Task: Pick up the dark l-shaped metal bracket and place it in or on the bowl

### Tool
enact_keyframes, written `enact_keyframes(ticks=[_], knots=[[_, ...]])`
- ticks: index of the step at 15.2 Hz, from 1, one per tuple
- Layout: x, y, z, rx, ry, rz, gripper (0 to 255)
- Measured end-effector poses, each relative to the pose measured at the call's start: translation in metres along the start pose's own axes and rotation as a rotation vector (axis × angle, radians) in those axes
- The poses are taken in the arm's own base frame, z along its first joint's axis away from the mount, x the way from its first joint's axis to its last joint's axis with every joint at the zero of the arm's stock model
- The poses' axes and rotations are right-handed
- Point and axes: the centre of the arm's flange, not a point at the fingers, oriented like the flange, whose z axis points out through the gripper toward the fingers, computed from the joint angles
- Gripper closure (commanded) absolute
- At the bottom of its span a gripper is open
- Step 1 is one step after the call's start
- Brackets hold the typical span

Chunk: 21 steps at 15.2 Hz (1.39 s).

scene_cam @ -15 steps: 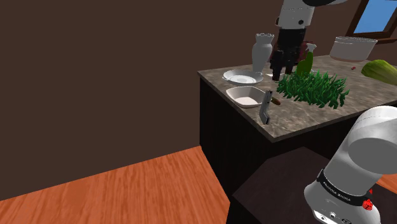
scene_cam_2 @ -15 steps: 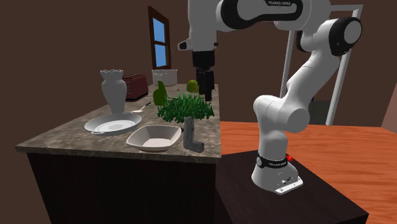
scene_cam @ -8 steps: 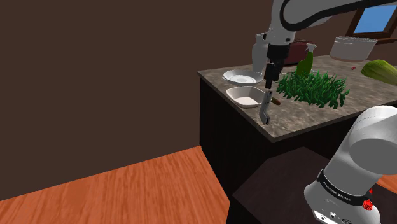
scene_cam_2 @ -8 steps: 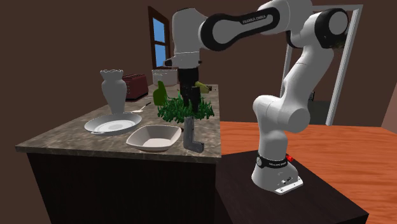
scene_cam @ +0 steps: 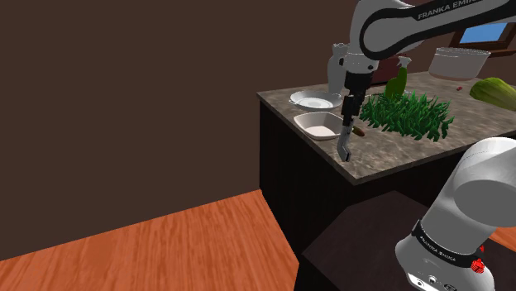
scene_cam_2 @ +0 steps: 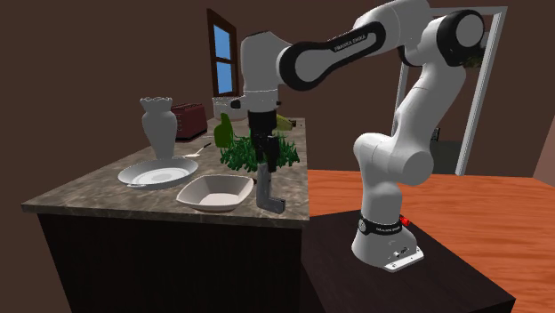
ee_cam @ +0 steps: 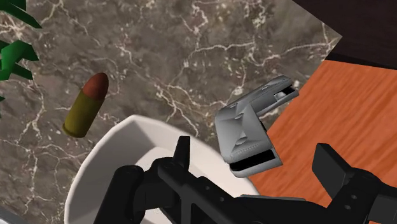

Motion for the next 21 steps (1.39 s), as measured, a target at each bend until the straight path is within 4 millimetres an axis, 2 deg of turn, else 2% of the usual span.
enact_keyframes(ticks=[5,6,16,21], knots=[[0.001,0.000,0.002,0.000,0.000,0.000,0],[0.001,0.000,0.002,0.000,0.000,0.000,255],[0.001,0.000,0.002,0.000,0.001,0.000,255],[-0.001,0.000,-0.019,0.000,0.001,0.000,255]])
